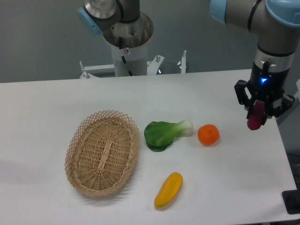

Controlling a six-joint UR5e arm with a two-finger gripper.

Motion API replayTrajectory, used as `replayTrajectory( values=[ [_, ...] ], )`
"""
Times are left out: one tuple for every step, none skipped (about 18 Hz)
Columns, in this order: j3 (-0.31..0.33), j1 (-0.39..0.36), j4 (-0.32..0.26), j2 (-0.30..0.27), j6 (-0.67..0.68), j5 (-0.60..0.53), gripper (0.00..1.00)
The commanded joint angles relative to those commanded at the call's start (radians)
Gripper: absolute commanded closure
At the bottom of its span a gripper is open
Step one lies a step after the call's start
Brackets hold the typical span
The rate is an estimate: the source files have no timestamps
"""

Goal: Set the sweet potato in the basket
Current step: 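Carry the purple sweet potato in the gripper past the tangerine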

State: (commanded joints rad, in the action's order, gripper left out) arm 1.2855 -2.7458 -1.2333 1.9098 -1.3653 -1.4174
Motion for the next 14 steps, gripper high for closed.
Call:
replayTrajectory(
  values=[
    [0.005,0.002,0.0,-0.006,0.006,0.0,0.68],
    [0.009,0.002,0.0,-0.009,0.008,0.0,0.68],
    [0.011,0.005,0.0,-0.012,0.011,0.0,0.68],
    [0.011,0.011,-0.002,-0.012,0.015,0.0,0.68],
    [0.014,0.021,-0.003,-0.014,0.038,0.0,0.68],
    [0.02,0.034,0.0,-0.015,0.07,0.0,0.68],
    [0.028,0.044,0.003,-0.024,0.096,0.002,0.68],
    [0.035,0.054,0.005,-0.031,0.119,0.002,0.68],
    [0.043,0.07,0.006,-0.032,0.144,0.002,0.68],
    [0.052,0.089,0.008,-0.032,0.172,-0.002,0.68],
    [0.06,0.109,0.011,-0.032,0.21,-0.003,0.68],
    [0.061,0.13,0.014,-0.031,0.254,-0.005,0.68],
    [0.063,0.153,0.027,-0.029,0.3,-0.006,0.68],
    [0.067,0.179,0.05,-0.026,0.346,-0.009,0.68]
  ],
)
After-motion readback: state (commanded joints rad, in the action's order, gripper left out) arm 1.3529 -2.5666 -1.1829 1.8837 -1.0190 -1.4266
